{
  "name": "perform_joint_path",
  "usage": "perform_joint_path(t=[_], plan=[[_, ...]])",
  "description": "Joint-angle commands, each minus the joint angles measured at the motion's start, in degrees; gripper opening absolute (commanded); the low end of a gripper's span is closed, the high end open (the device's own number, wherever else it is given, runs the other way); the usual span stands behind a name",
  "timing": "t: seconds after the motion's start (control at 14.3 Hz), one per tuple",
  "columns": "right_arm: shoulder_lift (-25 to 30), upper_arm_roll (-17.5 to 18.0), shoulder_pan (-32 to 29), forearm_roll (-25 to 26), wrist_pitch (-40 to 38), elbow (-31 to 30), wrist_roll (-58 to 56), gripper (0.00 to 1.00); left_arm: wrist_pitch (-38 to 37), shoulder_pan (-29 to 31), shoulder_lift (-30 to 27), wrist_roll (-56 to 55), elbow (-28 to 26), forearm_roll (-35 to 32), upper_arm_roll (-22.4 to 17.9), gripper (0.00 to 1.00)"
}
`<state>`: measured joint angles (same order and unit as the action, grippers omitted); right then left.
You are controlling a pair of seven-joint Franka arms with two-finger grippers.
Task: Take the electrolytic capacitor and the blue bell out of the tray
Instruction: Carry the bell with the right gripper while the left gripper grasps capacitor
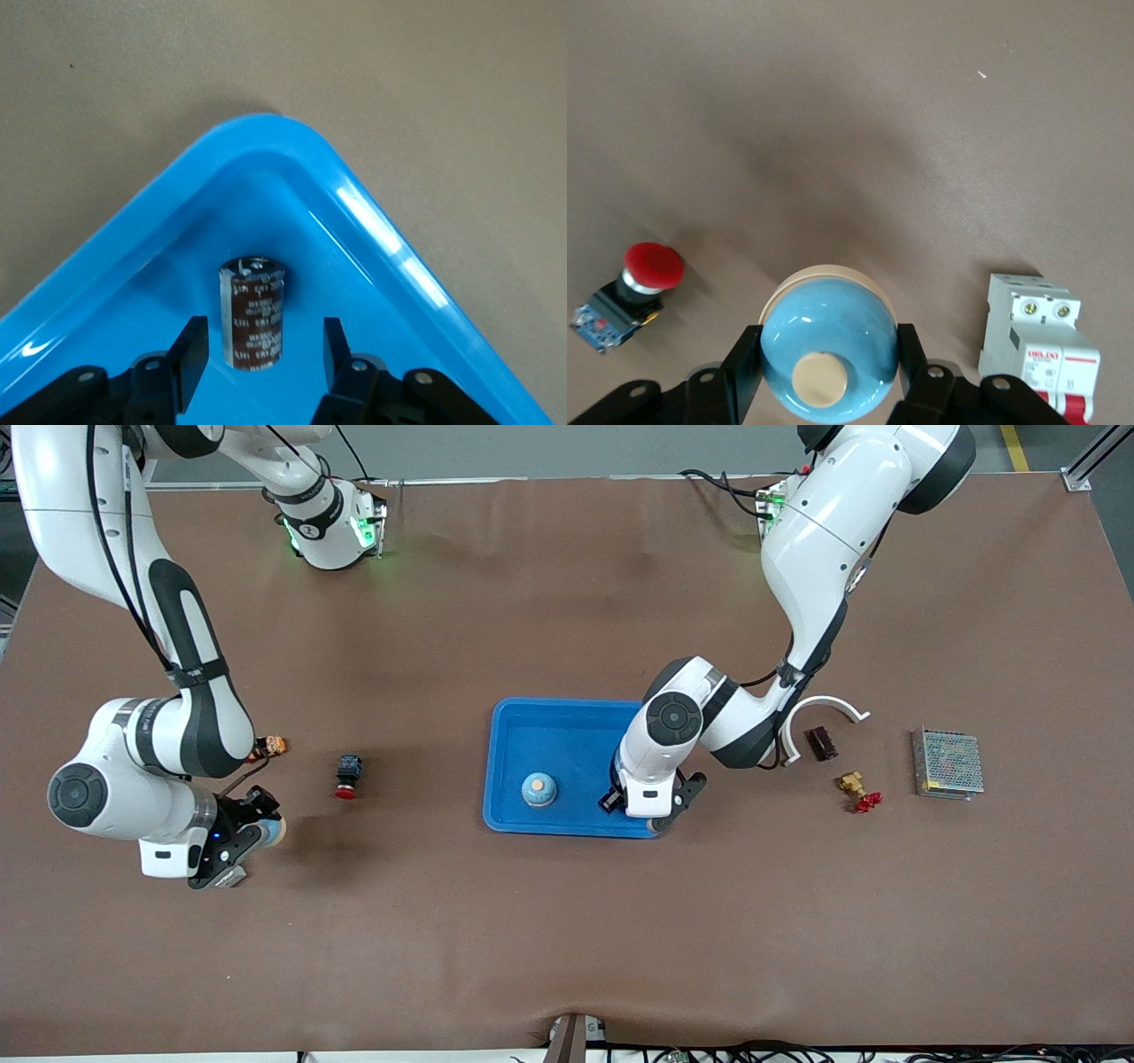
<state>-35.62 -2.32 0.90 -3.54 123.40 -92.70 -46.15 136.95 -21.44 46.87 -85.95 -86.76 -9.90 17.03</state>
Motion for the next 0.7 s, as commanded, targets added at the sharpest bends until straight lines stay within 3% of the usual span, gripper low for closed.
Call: perform_joint_path(t=[0.0,0.14,0.42,0.56,0.63], plan=[[-1.46,1.09,-1.43,-0.77,2.18,0.15,-2.71,0.46,0.16,-0.97,1.38,-1.59,1.42,-1.52,-0.86,0.57],[-2.34,1.09,-1.61,-0.85,3.24,0.15,-4.37,0.46,0.16,-1.32,1.56,-1.68,1.42,-1.61,-0.86,0.53],[-3.92,1.09,-1.69,-0.86,5.35,0.15,-6.48,0.46,0.16,-1.33,2.00,-1.33,1.25,-1.79,-0.95,0.35],[-4.63,1.09,-1.78,-0.86,6.50,0.15,-7.02,0.46,-0.02,-1.33,1.82,-1.24,1.25,-1.79,-0.86,0.16],[-4.72,1.09,-1.78,-0.86,6.50,0.15,-7.02,0.46,-0.36,-1.33,1.56,-1.24,1.25,-1.79,-0.95,0.00]])
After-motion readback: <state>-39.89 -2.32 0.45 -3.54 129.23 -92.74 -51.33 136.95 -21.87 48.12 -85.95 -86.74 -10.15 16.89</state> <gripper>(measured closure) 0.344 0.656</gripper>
